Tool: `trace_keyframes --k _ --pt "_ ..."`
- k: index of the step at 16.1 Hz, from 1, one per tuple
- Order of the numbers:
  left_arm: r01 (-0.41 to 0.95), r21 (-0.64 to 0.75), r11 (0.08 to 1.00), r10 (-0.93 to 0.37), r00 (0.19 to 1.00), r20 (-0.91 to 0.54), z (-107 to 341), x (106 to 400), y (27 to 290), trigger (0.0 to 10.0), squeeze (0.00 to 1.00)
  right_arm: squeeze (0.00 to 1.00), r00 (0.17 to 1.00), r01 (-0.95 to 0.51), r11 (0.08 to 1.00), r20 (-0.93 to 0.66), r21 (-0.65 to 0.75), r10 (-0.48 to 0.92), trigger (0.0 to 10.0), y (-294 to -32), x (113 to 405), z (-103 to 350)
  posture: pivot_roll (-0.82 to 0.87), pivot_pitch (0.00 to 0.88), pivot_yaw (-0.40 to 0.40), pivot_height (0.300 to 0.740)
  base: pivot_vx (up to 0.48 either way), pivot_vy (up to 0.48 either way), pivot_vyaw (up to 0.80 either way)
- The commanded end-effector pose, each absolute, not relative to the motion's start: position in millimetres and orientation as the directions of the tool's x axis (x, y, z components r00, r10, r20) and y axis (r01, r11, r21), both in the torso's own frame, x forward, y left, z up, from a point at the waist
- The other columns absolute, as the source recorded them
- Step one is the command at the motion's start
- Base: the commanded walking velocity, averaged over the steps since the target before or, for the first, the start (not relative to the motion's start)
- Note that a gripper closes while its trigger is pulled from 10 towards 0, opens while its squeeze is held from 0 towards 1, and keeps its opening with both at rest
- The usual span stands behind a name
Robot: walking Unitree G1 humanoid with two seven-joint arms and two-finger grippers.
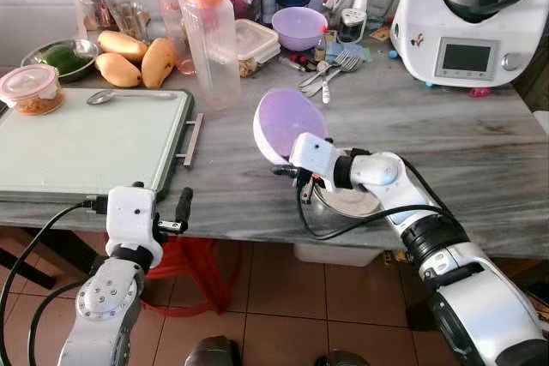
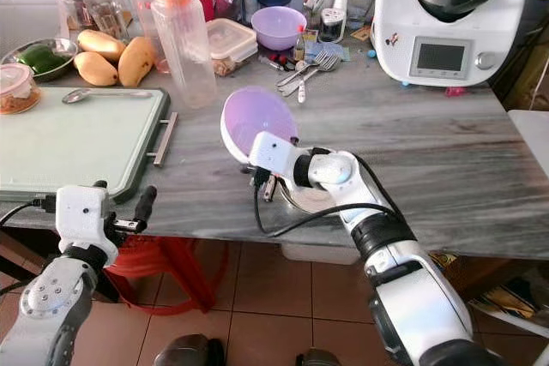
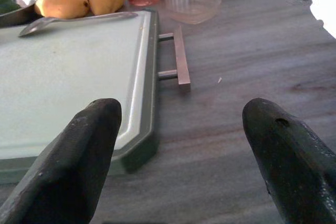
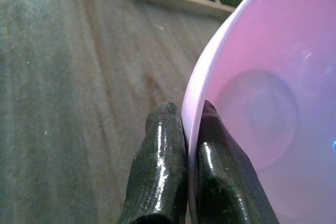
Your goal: Setting the table
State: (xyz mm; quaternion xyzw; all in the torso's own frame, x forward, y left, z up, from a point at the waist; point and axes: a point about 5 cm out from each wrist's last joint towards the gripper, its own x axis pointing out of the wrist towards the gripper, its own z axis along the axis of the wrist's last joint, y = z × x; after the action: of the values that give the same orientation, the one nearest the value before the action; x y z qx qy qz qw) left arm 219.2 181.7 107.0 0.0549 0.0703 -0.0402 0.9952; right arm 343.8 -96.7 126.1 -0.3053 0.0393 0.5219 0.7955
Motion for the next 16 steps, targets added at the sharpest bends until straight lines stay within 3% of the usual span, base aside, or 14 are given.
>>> trace_keyframes --k 1,16 --pt "0.085 0.107 0.991 -0.068 0.986 -0.154 107.7 218.4 181.8 10.0 0.00 0.97 0.447 -0.853 0.255 -0.386 -0.455 0.807 10.0 -99.2 342.7 126.6 0.07 0.037 0.050 0.740 0.000 0.000 0.00" --pt "0.079 0.088 0.993 -0.062 0.983 -0.174 102.0 226.2 178.2 10.0 0.00 1.00 0.528 -0.759 0.290 -0.292 -0.582 0.797 10.0 -103.9 355.3 161.7 0.05 0.003 0.044 0.740 0.000 0.000 0.00"
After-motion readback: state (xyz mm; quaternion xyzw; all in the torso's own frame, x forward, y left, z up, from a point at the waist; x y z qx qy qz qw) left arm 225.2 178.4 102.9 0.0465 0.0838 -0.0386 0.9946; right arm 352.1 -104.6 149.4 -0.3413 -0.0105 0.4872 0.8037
